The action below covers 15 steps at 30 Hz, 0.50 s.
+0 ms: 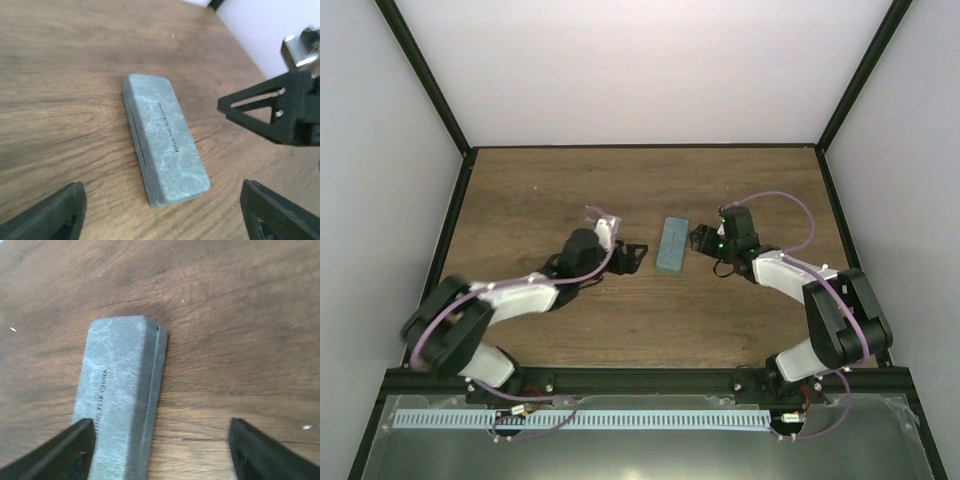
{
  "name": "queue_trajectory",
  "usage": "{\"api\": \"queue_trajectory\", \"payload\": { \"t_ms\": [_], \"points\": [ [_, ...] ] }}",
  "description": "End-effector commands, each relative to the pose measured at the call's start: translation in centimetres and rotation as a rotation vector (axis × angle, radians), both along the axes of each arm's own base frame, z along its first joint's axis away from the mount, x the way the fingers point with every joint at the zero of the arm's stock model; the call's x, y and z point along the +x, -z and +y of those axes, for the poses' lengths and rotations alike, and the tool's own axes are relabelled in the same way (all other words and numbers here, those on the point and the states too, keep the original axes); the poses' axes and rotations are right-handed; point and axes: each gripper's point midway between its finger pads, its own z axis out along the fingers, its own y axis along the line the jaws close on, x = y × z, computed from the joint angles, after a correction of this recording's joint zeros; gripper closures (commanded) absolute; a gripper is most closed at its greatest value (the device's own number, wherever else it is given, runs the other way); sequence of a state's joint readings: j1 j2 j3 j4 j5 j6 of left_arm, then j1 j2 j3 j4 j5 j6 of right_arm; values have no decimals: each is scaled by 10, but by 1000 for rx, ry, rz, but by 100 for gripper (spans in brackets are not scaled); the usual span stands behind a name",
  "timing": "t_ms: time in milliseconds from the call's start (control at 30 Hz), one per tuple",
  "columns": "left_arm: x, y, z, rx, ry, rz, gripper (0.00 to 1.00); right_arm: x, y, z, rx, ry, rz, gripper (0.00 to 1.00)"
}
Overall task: Organize the sunglasses
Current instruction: Close the sunglasses case at the center of the board, then adjust the sunglasses case at the center of the board.
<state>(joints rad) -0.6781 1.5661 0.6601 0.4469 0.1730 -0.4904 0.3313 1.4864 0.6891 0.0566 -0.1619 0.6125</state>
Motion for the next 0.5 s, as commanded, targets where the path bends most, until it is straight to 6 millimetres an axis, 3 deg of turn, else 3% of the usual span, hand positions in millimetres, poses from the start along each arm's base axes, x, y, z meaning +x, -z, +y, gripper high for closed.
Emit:
{"api": "queue_trajectory", "payload": {
  "t_ms": [0, 100, 233, 367, 467],
  "points": [
    [-20, -23, 44, -23, -150, -100, 2, 5, -16, -4, -144, 67, -62, 17],
    [-38, -36, 88, -15, -289, -174, 0, 1, -21, 13, -216, 44, -77, 15],
    [-43, -45, 153, 41, -551, -270, 0, 9, -28, 27, -245, 50, -59, 12],
    [-53, -59, 172, -18, -609, -325, 0, 20, -30, 38, -274, 50, -59, 11],
    [-54, -59, 180, -10, -645, -325, 0, 30, -14, 45, -298, 44, -15, 10]
  ]
}}
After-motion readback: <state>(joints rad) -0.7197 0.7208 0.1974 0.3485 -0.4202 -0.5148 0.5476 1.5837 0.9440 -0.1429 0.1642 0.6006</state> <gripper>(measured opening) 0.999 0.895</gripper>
